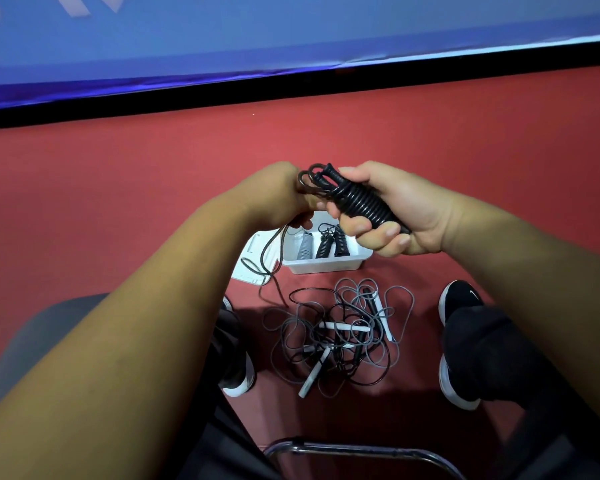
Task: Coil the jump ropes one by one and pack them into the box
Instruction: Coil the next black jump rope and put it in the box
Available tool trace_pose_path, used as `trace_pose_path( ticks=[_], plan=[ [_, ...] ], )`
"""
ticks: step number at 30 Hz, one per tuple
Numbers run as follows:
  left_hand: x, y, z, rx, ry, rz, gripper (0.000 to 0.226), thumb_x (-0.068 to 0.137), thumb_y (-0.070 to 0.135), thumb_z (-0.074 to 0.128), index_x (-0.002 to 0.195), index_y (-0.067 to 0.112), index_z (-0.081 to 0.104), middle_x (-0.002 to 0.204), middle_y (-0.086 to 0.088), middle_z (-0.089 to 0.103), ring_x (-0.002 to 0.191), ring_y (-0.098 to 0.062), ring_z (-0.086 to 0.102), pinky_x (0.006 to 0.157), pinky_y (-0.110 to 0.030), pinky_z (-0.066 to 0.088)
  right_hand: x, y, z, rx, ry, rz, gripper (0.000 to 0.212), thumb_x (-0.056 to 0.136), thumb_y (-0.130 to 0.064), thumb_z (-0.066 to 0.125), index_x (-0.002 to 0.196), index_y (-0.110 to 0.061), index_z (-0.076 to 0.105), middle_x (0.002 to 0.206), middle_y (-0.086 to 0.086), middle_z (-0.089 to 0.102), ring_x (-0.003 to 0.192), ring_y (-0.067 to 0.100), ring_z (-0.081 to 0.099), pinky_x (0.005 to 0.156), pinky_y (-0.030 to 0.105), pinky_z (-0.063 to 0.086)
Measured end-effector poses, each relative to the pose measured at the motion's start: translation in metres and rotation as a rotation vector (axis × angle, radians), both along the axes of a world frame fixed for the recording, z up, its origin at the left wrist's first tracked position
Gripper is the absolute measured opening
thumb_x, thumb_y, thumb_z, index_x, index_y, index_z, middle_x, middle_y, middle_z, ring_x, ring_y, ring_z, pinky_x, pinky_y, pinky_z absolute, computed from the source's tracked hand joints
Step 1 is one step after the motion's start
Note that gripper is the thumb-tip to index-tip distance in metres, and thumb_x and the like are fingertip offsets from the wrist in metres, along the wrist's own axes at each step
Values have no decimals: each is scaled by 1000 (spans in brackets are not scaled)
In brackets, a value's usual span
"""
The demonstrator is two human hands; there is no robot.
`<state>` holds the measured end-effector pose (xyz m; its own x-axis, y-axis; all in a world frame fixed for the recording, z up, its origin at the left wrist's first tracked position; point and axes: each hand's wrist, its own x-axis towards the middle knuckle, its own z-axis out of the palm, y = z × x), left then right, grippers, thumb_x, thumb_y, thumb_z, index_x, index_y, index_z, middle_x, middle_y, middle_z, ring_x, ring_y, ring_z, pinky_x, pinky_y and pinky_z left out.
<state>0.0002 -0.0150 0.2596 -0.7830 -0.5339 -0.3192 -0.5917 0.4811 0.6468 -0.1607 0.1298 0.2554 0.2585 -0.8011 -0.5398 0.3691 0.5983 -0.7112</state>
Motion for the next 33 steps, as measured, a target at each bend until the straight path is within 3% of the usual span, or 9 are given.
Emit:
trace_pose_path(
  ticks=[3, 7, 8, 11, 14, 16, 23, 27, 33],
  plan=[
    [2, 0, 2, -109, 5, -38, 19, 99, 12, 66, 82, 7, 73, 72, -5, 75, 63, -15, 71, 61, -27, 53, 0, 5, 2, 28, -41, 75, 48, 98, -56, 47, 98, -11, 65, 65, 0, 38, 36, 4, 27, 34, 13, 17],
    [6, 0, 4, -73, 112, -106, 21, 94, -1, 63, 91, 14, 78, 83, -8, 77, 71, -10, 68, 66, -27, 55, 1, 8, 3, 47, -40, 209, 58, 100, -55, 45, 124, -11, 74, 67, 3, 42, 37, 3, 29, 36, 14, 16],
    [5, -1, 6, -65, 155, -93, 20, 93, 1, 64, 93, 15, 78, 87, -9, 77, 74, -11, 67, 71, -26, 55, 2, 9, 5, 47, -33, 249, 56, 103, -54, 41, 122, -16, 78, 67, 3, 45, 37, 3, 30, 36, 14, 15],
    [3, -2, 12, 29, 266, -23, 14, 91, -3, 68, 93, 7, 78, 85, -11, 77, 71, -12, 66, 71, -24, 55, 6, 8, 3, 76, 63, 306, 69, 109, -54, 31, 76, -22, 82, 63, 0, 50, 36, 1, 31, 34, 15, 16],
    [2, -1, 12, 16, 284, -26, 13, 89, -3, 72, 92, 8, 79, 82, -6, 78, 73, -13, 69, 75, -27, 57, 7, 3, -6, 125, 119, 203, 43, 108, -54, 46, 104, -23, 76, 75, 5, 48, 43, 5, 31, 36, 14, 21],
    [1, -1, 11, -103, 276, -58, 15, 88, 0, 73, 91, 13, 81, 86, -2, 78, 79, -10, 71, 78, -24, 56, 6, 1, -12, 123, 193, 128, 41, 108, -55, 50, 120, -19, 65, 76, 4, 49, 48, 6, 32, 37, 15, 23],
    [-2, -10, 13, -518, 169, -214, 21, 95, 14, 72, 113, 20, 80, 93, -1, 68, 88, -23, 64, 80, -35, 47, 1, -12, -19, 57, 432, -262, 47, 109, -56, 49, 124, -14, 62, 86, 8, 65, 55, 16, 53, 45, 23, 42],
    [-4, -4, 8, -415, 63, -153, 27, 89, 9, 78, 114, 20, 80, 94, 0, 76, 86, -17, 65, 79, -29, 48, 4, -15, -21, 59, 455, -403, 38, 109, -53, 51, 118, -18, 64, 91, 5, 73, 61, 16, 64, 50, 27, 53],
    [-11, 1, -4, -404, -124, 56, 21, 87, 28, 82, 85, 13, 67, 78, -5, 69, 74, -25, 66, 65, -32, 51, 12, -16, -21, 29, 242, -421, 38, 107, -53, 55, 118, -16, 58, 75, 1, 59, 53, 12, 45, 42, 19, 27]
  ],
)
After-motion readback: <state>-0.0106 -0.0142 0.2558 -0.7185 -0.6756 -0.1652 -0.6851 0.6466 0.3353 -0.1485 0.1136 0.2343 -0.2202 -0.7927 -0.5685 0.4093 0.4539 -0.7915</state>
